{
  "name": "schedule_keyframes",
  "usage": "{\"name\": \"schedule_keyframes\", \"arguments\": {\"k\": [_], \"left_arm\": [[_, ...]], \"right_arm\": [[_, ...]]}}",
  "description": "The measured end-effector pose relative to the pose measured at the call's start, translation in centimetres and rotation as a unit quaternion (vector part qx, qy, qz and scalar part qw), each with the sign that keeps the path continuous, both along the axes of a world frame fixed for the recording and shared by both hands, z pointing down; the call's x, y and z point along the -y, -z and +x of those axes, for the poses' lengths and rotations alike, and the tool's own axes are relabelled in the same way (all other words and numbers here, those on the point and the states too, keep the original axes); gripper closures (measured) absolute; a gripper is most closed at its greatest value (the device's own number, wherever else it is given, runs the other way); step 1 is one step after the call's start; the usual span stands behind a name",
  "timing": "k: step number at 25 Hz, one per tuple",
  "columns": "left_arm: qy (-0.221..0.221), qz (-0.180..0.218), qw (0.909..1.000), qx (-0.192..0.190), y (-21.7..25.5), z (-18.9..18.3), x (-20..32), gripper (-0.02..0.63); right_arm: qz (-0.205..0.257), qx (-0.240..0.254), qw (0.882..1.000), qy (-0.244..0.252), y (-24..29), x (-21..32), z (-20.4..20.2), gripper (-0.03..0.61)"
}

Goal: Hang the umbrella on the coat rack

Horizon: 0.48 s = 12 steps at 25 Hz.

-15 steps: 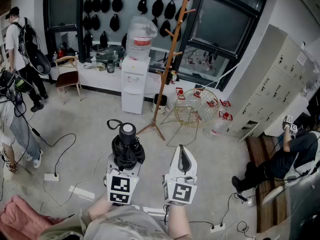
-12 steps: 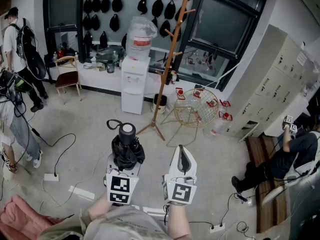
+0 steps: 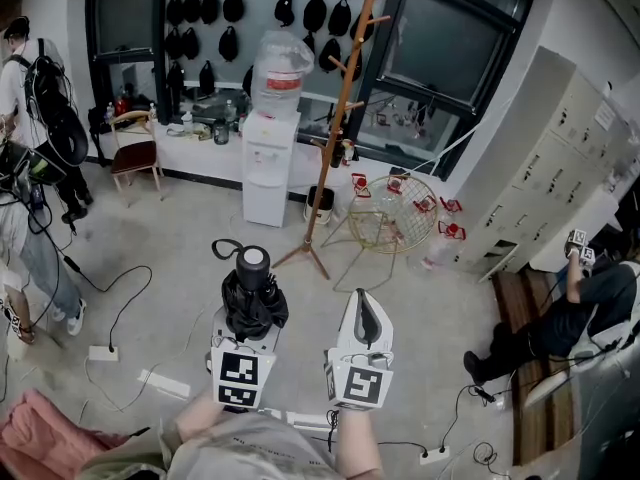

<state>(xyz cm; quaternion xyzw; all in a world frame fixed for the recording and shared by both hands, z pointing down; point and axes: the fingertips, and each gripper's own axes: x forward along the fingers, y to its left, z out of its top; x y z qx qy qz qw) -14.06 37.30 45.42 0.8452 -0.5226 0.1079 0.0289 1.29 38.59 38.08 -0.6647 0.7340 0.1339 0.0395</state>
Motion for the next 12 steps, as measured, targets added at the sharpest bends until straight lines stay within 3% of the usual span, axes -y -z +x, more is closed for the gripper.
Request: {"name": "schedule_keyframes", "arguments": {"k": [4,9,12], "left_arm": [[-0.001,0.0,1.0,0.005,0.3,0.2,0.2,0.357],[0.001,0.0,1.0,0.009,0.4,0.6,-0.1,0.356],[0.0,-0.002,0.9999,0.015,0.6,0.8,-0.3,0.356]], "right_arm": [[0.0,0.006,1.0,0.0,0.4,0.2,0.4,0.58],[-0.007,0.048,0.999,0.02,0.1,0.5,1.2,0.577],[-0.017,0.073,0.996,0.052,-0.1,0.7,1.3,0.297]]}}
